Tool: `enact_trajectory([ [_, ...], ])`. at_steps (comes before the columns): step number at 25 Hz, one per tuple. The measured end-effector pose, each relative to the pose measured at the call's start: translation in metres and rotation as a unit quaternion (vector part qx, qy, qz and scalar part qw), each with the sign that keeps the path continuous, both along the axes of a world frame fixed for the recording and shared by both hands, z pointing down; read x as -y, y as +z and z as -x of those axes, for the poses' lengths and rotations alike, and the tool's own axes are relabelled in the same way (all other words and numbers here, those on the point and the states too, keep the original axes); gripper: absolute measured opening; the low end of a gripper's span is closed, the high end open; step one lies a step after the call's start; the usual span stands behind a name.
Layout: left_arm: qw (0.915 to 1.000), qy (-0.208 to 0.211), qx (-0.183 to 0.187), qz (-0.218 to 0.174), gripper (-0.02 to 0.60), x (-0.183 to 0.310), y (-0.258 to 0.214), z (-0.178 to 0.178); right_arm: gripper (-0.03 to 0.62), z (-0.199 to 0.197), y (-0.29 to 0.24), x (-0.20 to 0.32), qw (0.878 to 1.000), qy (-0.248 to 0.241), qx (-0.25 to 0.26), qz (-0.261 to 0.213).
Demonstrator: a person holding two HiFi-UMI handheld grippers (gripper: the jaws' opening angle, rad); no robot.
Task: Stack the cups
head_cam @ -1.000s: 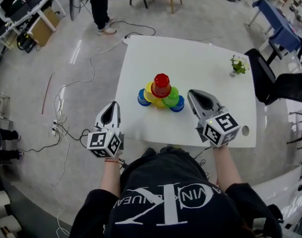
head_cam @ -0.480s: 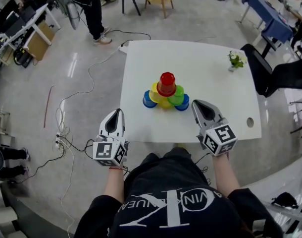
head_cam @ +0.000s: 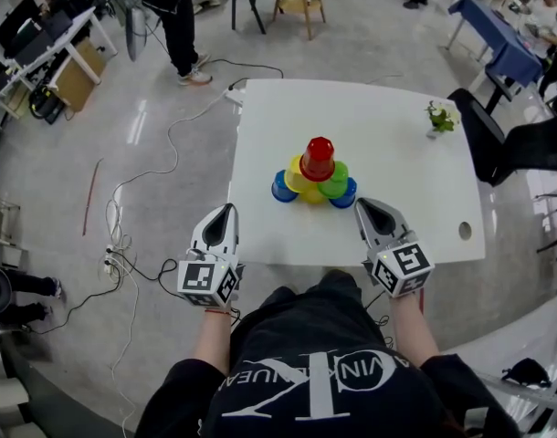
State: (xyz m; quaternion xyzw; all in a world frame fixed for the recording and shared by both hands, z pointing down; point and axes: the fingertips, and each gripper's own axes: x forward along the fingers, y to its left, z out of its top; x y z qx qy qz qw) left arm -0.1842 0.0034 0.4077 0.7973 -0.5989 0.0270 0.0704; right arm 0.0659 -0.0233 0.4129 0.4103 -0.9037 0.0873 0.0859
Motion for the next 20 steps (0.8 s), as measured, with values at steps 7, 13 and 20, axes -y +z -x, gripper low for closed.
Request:
enact_trajectory([
  [7,0.9999,0.009,-0.001,0.005,0.005,0.001,0.005,-0.004,0.009,0.008,0.0,-0.006,1.0,-0.015,-0.003,-0.005],
  [13,0.9997,0.018,-0.002,0.014,0.005,0.001,0.01,-0.009,0.009,0.004,0.006,-0.013,1.0,-0.011,0.003,0.002],
  [20,0.9997,0.018,0.0,0.018,0.005,0.002,0.012,-0.012,0.009,-0.002,0.013,-0.012,1.0,-0.012,-0.006,0.011],
])
